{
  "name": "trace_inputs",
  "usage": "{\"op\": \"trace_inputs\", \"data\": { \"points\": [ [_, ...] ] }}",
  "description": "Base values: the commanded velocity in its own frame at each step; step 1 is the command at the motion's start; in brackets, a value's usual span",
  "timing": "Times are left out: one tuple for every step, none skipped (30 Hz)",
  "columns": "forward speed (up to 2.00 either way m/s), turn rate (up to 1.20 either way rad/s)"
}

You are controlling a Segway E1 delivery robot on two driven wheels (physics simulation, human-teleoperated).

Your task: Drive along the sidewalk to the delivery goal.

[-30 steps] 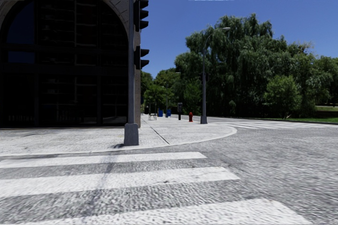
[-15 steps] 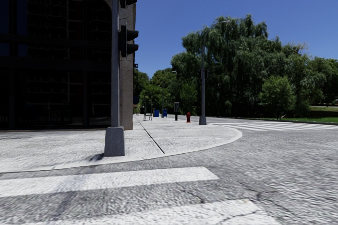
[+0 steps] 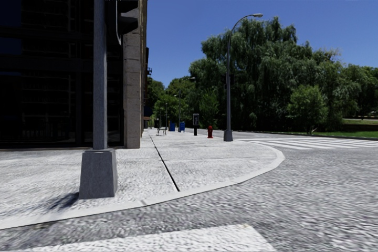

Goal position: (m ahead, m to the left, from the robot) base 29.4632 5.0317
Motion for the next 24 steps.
{"op": "trace_inputs", "data": {
  "points": [
    [2.00,0.00],
    [2.00,0.00],
    [2.00,0.00],
    [2.00,0.00],
    [2.00,0.00],
    [2.00,0.00],
    [2.00,0.00],
    [2.00,0.00],
    [2.00,0.00],
    [2.00,0.08],
    [2.00,0.12],
    [1.89,0.13],
    [1.67,0.14],
    [1.67,0.14],
    [1.49,0.14],
    [1.40,0.14],
    [1.36,0.14],
    [1.35,0.15],
    [1.34,0.17],
    [1.34,0.17],
    [1.34,0.21],
    [1.34,0.23],
    [1.34,0.24],
    [1.34,0.24]
  ]
}}
